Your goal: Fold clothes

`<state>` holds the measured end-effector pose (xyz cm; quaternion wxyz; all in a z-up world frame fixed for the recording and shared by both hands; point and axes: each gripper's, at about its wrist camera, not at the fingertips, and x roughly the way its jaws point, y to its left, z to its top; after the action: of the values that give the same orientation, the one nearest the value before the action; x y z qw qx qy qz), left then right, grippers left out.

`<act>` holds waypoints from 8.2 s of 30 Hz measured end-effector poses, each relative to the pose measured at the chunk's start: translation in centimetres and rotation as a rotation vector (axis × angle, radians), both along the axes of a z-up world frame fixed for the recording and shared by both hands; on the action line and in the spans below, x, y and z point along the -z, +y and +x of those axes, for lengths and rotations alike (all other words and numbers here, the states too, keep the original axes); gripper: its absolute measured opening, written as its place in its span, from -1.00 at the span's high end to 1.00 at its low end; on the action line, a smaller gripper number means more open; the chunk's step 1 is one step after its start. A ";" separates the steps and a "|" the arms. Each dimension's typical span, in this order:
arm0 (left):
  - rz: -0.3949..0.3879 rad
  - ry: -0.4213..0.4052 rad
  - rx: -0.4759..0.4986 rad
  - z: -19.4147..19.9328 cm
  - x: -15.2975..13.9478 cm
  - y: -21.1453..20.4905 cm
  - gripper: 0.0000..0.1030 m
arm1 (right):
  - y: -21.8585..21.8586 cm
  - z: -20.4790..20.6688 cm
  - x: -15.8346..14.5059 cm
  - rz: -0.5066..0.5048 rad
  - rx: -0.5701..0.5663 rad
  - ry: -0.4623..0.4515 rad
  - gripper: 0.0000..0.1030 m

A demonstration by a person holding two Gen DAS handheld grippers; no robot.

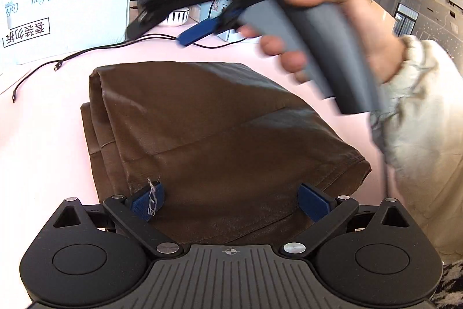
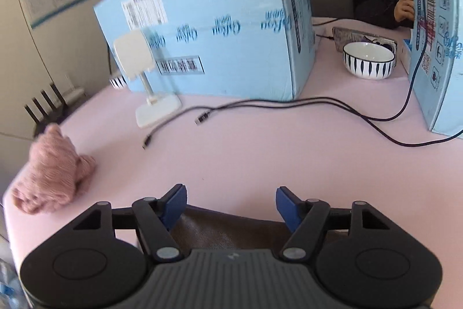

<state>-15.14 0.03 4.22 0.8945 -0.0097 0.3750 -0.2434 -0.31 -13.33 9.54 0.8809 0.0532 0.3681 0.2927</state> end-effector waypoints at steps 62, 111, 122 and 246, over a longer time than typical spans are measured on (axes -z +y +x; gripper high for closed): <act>-0.013 0.079 -0.246 12.6 -0.7 2.3 -0.99 | -13.5 -17.7 5.6 0.195 0.088 0.178 -0.80; 0.038 0.116 0.029 6.1 0.7 -2.1 -0.52 | -17.9 -11.7 8.3 0.330 0.288 0.331 0.48; -0.018 0.059 -0.025 5.2 0.1 -1.3 0.52 | -18.8 -11.7 9.2 0.401 0.294 0.357 0.49; -0.207 0.158 -0.008 2.4 1.7 3.6 -0.87 | -20.3 -16.5 6.9 0.267 0.255 0.268 -0.45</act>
<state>-12.74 3.67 2.54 0.8573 -0.1224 0.4172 -0.2757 -16.82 -33.66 2.62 0.8391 0.2538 0.4303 0.2151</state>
